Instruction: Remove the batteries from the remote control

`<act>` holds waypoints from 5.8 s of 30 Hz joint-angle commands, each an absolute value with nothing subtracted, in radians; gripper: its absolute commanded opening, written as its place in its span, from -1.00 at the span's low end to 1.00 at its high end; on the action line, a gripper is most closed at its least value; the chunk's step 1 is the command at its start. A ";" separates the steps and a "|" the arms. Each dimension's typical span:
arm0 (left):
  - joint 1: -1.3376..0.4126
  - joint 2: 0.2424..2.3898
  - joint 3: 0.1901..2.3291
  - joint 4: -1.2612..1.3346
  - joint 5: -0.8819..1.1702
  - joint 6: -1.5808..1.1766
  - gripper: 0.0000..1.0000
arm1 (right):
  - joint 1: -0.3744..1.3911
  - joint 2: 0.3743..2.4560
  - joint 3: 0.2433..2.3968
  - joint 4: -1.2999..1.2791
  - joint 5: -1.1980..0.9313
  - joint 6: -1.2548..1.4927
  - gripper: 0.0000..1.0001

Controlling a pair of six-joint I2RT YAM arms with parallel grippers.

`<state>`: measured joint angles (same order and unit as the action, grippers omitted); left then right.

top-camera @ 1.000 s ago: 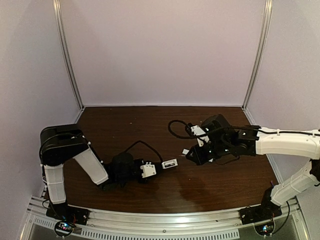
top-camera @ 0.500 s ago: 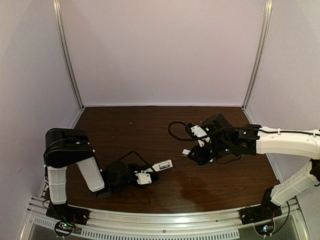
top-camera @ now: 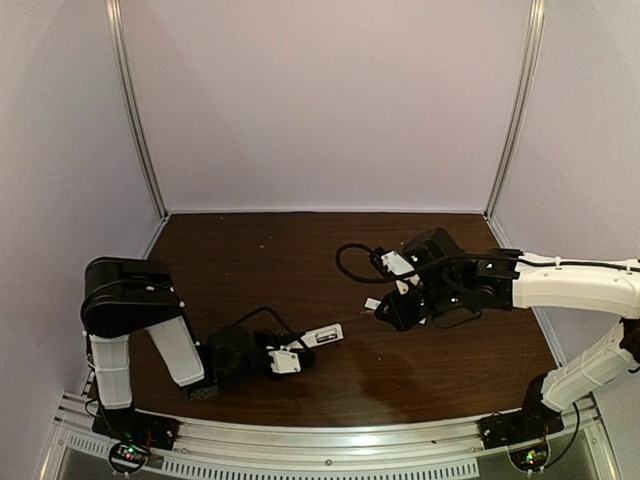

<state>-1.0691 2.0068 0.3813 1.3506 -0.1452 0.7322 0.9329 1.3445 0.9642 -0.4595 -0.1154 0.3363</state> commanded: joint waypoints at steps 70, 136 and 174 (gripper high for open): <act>-1.045 1.910 0.545 0.929 0.033 0.672 -1.00 | 0.950 1.775 1.407 -0.868 -0.129 -0.286 -1.00; -1.045 1.919 0.548 0.923 0.020 0.683 -1.00 | 0.971 1.909 1.490 -0.934 -0.153 -0.319 -1.00; -0.936 1.865 0.589 0.923 0.000 0.450 -1.00 | 0.910 1.509 1.362 -0.644 0.115 -0.030 -1.00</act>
